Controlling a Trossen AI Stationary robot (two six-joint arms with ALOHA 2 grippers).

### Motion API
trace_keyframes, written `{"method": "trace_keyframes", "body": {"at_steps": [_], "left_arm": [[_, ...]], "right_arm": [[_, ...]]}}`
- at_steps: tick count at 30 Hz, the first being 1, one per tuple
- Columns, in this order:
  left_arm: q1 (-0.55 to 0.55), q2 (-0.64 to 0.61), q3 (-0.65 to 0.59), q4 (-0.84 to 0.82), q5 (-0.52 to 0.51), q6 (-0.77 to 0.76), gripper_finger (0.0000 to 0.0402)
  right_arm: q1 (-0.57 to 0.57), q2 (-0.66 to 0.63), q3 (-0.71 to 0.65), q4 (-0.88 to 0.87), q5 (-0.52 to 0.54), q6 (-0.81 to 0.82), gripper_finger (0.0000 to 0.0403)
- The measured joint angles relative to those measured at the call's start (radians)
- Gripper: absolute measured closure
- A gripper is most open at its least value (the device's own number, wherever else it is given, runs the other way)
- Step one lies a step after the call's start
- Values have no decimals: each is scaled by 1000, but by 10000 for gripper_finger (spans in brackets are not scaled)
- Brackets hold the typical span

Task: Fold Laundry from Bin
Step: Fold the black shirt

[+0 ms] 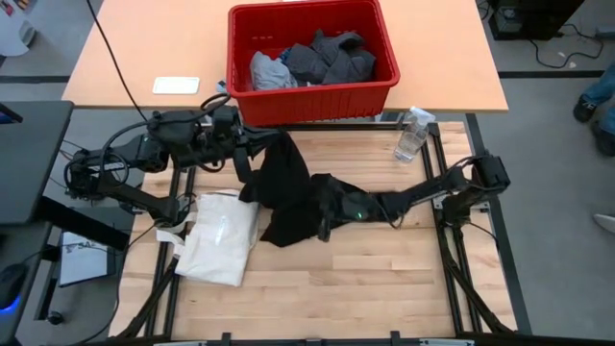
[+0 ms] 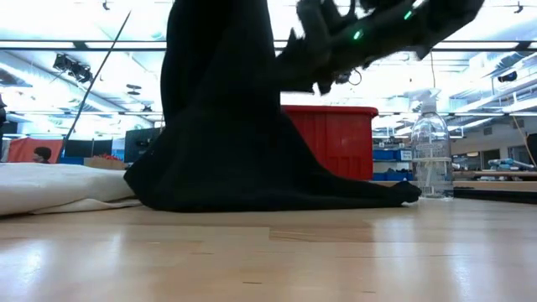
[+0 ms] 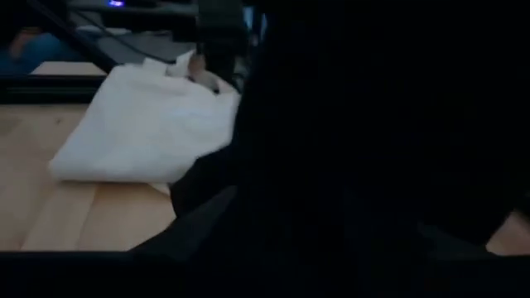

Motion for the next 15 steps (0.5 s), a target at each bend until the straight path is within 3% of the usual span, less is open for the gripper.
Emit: {"method": "trace_keyframes", "body": {"at_steps": [8, 11, 15], "left_arm": [[26, 0, 0, -16, -1, 1, 401], [32, 0, 0, -12, -17, -18, 401], [32, 7, 0, 3, -22, -23, 401]], "right_arm": [[-124, 0, 0, 44, -323, -3, 293], [-126, 0, 0, 31, -325, 7, 312], [-116, 12, 0, 43, -317, -27, 296]]}}
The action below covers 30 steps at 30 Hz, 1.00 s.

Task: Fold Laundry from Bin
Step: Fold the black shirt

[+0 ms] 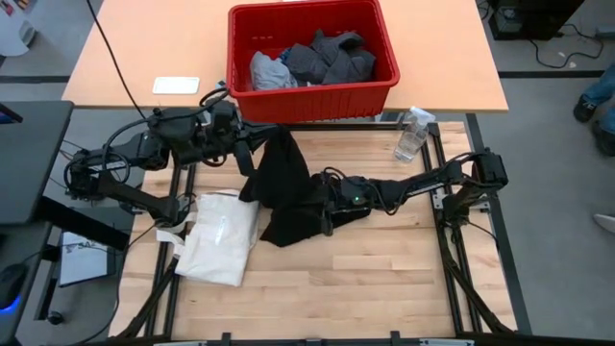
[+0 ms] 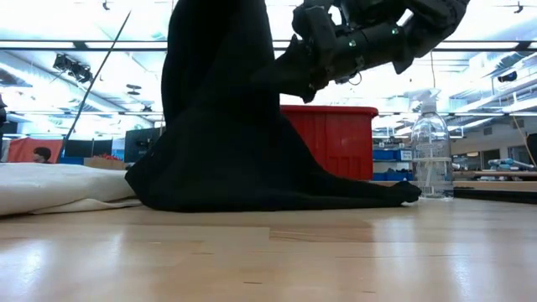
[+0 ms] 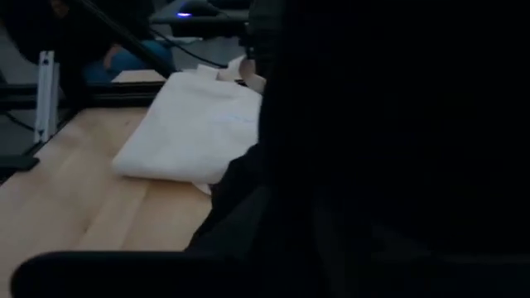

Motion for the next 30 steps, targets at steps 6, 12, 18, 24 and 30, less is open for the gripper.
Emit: {"method": "trace_keyframes", "body": {"at_steps": [6, 12, 18, 24, 30], "left_arm": [[-2, 23, -1, 9, -4, -20, 401], [2, 33, -1, 1, -11, -27, 401], [4, 29, 0, -18, -27, -5, 401], [0, 29, 0, -135, -26, -15, 401], [-25, 35, 0, -300, -26, -93, 401]], "right_arm": [[-8, 66, 24, 5, -21, -6, 251], [8, 98, 66, -16, -72, 97, 337], [57, -45, 63, -314, -113, 301, 395], [115, -364, 63, -913, 55, 545, 398], [106, -713, 64, -1499, 326, 833, 400]]}}
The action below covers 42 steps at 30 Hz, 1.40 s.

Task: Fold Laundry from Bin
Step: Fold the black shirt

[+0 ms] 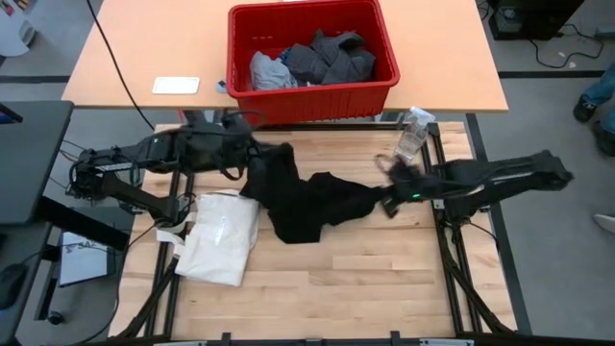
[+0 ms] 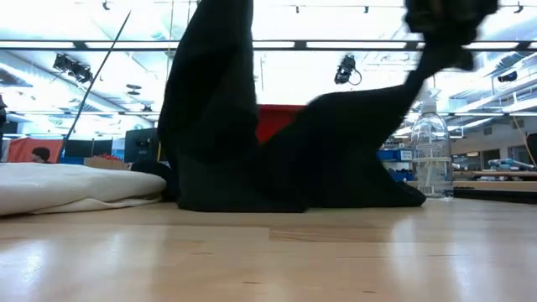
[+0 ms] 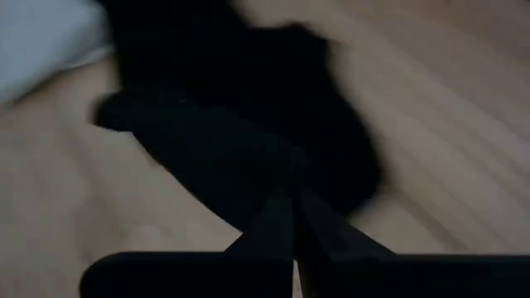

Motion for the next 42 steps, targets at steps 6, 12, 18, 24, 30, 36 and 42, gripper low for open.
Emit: {"method": "trace_keyframes", "body": {"at_steps": [6, 12, 18, 24, 30, 36, 42], "left_arm": [[-6, 5, -1, -28, -7, -39, 401], [6, 5, -1, 10, -12, -39, 401], [25, 5, -1, -81, -14, -40, 401], [24, 5, -1, -164, -13, -39, 401], [24, 5, -1, -223, 4, -36, 401], [30, 5, -1, -273, 79, -16, 401], [31, 5, 0, -315, 98, -11, 401]], "right_arm": [[-37, -167, -1, -288, 28, 170, 399], [-44, -206, -1, -174, 36, 36, 326], [-44, -148, -1, 118, 39, -184, 234], [-27, 58, -1, 414, -46, -387, 204], [37, 350, -1, 842, -56, -555, 213], [73, 622, -1, 1152, -98, -608, 220], [90, 830, -1, 1330, -162, -686, 220]]}}
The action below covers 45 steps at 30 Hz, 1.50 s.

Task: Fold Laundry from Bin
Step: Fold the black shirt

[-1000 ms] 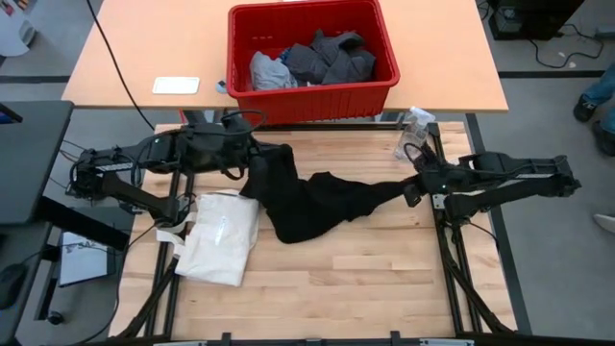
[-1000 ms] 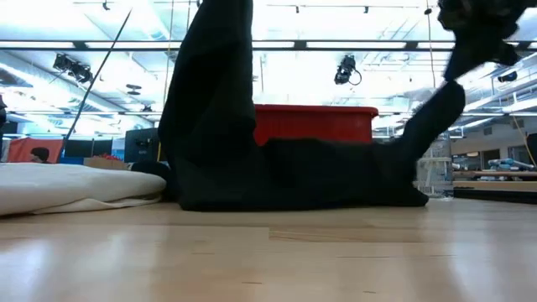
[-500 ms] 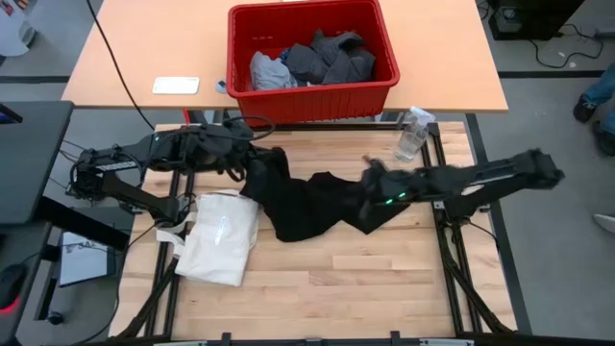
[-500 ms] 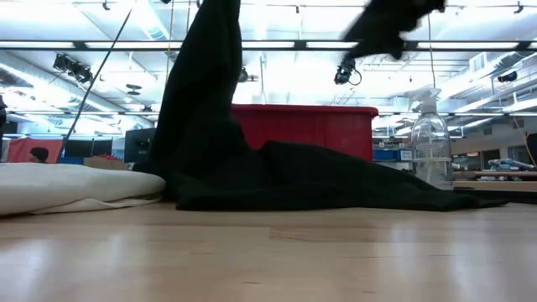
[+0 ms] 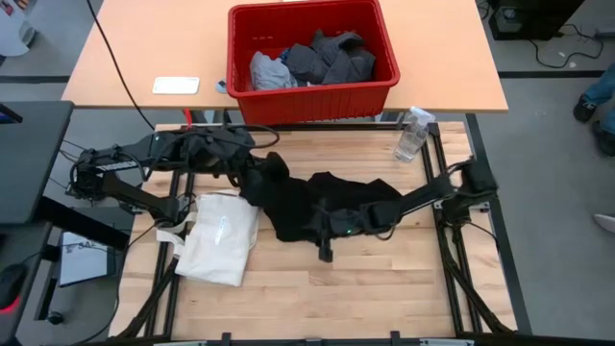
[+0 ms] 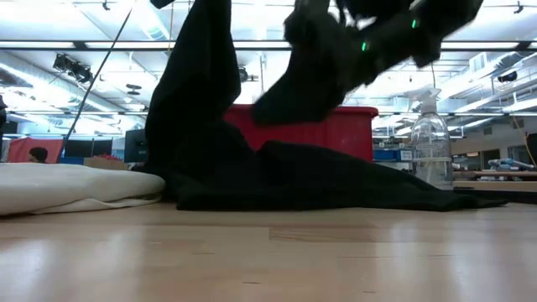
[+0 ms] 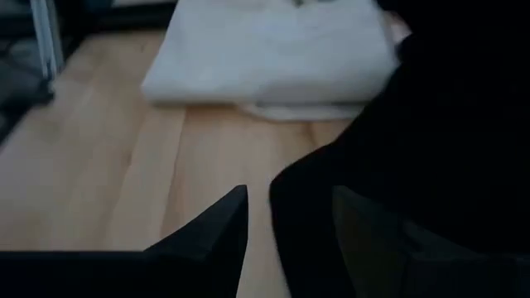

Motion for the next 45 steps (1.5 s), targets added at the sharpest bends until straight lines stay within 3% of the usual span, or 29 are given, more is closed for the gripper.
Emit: {"method": "trace_keyframes", "body": {"at_steps": [4, 10, 19, 23, 27, 29, 32, 39, 45], "left_arm": [[11, 0, 0, -26, 36, 2, 401], [11, 0, 0, -60, 41, -2, 401], [8, 0, 0, -96, 49, -24, 401], [8, 0, 0, -105, 50, -29, 401], [8, 0, 0, -108, 57, -28, 401], [8, -1, 0, -113, 59, -20, 401], [8, -13, 0, -126, 61, -9, 401], [8, -84, 0, -172, 99, 52, 401], [-40, -190, 0, -144, 206, 235, 401]], "right_arm": [[9, 108, 1, 102, -2, -88, 220], [10, 243, 99, 111, -1, -219, 218], [-2, 387, 314, -79, 131, -274, 224], [-18, 416, 384, -183, 126, -207, 260], [-24, 412, 433, -300, 94, -98, 361], [-26, 383, 443, -383, 94, -52, 388], [-23, 285, 453, -520, 106, 49, 395], [16, -96, 458, -847, 84, 205, 398], [26, -461, 460, -1047, 140, 318, 400]]}}
